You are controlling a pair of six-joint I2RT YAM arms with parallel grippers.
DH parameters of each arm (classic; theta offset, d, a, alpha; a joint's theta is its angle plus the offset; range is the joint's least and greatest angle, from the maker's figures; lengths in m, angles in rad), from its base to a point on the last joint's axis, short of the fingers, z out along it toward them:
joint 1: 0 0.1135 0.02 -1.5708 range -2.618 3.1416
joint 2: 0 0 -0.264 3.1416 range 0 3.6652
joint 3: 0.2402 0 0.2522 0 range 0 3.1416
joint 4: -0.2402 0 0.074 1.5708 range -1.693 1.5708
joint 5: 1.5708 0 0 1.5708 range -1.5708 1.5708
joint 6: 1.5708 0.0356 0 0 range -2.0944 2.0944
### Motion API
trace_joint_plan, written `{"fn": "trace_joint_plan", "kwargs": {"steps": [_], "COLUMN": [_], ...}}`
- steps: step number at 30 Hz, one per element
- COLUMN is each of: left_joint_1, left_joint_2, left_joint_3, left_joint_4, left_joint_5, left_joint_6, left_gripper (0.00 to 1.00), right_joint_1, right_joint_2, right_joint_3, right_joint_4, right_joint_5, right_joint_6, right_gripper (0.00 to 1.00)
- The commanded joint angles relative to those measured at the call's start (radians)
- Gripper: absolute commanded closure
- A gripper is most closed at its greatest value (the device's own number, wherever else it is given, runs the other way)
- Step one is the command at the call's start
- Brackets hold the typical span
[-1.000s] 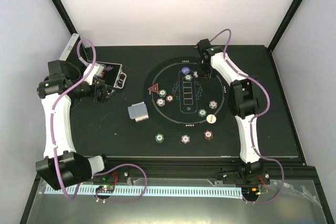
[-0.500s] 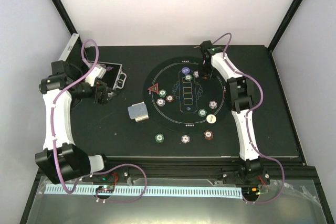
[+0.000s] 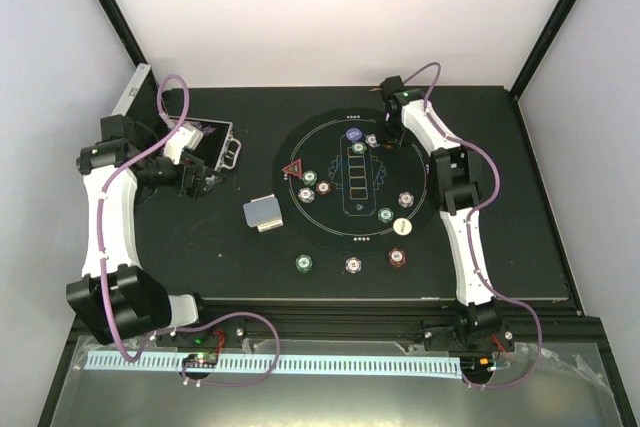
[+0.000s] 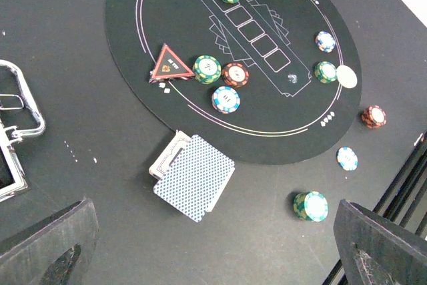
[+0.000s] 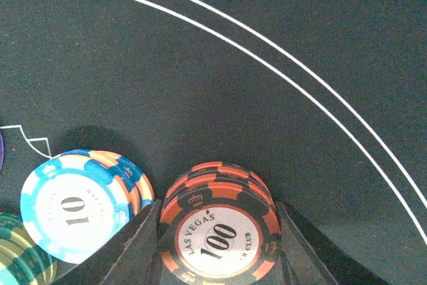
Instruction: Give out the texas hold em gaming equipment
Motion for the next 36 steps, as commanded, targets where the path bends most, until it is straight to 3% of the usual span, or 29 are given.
{"fn": "trace_joint_plan", "kwargs": {"steps": [1, 11, 14, 17, 25, 28, 36], "left_joint_1": [0.004, 0.004, 0.004, 0.004, 0.004, 0.004, 0.006], "left_joint_2": [0.005, -0.007, -0.006, -0.004, -0.011, -0.007, 0.027], "left_joint_3": [0.001, 0.007, 0.007, 0.009, 0.012, 0.023, 0.089], "left_joint_4": [-0.020, -0.026, -0.021, -0.015, -0.009, 0.014, -0.026], "left_joint_5": [0.000, -0.003, -0.001, 0.004, -0.010, -0.059, -0.052], "left_joint_6": [0.022, 0.017, 0.012, 0.003, -0.009, -0.027, -0.044], "left_gripper": [0.01, 0.01, 0.01, 0.01, 0.01, 0.01, 0.01], "right_joint_1": [-0.006, -0.013, -0.013, -0.013, -0.013, 0.004, 0.166], "right_joint_2": [0.022, 0.023, 0.023, 0.024, -0.100, -0.249, -0.801], "right_joint_3": [0.025, 0.050, 0.054, 0.068, 0.060, -0.094, -0.849], "right_joint_4": [0.006, -0.026, -0.025, -0.030, -0.072, -0.052, 0.138], "right_joint_5": [0.015, 0.052, 0.031, 0.020, 0.039, 0.039, 0.125], "right_joint_6": [-0.008, -0.039, -0.041, -0.045, -0.047, -0.052, 0.008], "right_gripper": [0.67, 0.51, 0.36, 0.30, 0.28, 0.28, 0.25]}}
